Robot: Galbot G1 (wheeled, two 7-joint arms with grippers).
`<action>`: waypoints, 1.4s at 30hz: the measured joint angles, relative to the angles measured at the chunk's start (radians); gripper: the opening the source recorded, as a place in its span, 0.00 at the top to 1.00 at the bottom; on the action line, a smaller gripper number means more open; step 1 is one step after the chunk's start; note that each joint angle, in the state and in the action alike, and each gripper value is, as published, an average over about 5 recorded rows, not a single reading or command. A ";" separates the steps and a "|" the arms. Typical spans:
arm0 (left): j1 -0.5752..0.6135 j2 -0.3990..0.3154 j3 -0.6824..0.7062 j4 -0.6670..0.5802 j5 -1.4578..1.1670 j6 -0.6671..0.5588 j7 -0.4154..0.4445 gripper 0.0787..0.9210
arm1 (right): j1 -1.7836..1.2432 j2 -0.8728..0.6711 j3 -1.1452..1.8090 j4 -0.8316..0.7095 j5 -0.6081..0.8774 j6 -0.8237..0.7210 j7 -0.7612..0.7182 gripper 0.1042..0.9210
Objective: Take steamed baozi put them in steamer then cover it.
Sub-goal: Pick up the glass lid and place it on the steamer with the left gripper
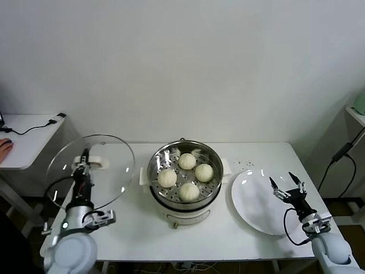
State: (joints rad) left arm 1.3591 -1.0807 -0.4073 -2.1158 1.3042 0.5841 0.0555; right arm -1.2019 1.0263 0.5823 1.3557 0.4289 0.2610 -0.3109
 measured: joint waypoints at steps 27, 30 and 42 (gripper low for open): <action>-0.327 -0.369 0.469 0.201 0.290 0.153 0.210 0.92 | 0.006 0.001 0.024 -0.063 -0.012 0.051 -0.005 0.12; -0.332 -0.407 0.490 0.233 0.300 0.153 0.199 0.92 | 0.006 0.000 0.028 -0.065 -0.011 0.056 -0.006 0.12; -0.360 -0.498 0.526 0.334 0.345 0.153 0.191 0.92 | 0.007 0.001 0.033 -0.077 -0.011 0.071 -0.011 0.12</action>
State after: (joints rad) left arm 0.9992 -1.5791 0.1184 -1.7822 1.6487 0.7367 0.2460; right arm -1.1948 1.0270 0.6150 1.2788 0.4174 0.3319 -0.3216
